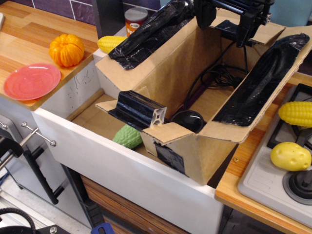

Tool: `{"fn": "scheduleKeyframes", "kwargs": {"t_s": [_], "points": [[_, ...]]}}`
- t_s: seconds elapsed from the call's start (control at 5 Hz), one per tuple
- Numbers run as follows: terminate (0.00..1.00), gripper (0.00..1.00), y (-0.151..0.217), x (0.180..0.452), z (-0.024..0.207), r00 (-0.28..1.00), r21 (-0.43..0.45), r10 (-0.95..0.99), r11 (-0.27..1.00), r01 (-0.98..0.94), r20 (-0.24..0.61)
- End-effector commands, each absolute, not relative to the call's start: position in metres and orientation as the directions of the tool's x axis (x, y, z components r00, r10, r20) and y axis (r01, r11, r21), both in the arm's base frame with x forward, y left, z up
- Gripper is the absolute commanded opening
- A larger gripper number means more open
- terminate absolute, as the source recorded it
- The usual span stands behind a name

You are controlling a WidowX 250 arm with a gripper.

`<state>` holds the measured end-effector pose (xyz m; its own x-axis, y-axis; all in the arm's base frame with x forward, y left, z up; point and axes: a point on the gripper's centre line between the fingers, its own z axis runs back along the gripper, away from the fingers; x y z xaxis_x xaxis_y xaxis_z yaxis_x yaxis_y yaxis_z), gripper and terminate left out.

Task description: Open small4fbox flaps

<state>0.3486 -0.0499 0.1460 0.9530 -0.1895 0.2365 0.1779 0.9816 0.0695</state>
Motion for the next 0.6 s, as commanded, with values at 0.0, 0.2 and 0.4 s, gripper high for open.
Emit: {"fn": "scheduleKeyframes", "kwargs": {"t_s": [0.0, 0.2, 0.4], "points": [[0.00, 1.00, -0.0499, 0.3486, 0.1460, 0.953, 0.070, -0.190, 0.982, 0.178, 0.236], [0.00, 1.00, -0.0461, 0.3442, 0.1444, 0.949, 0.063, -0.209, 0.978, 0.200, 0.237], [0.00, 1.00, -0.0435, 0.3446, 0.1370, 0.941, 0.062, -0.215, 0.977, 0.206, 0.261]]}}
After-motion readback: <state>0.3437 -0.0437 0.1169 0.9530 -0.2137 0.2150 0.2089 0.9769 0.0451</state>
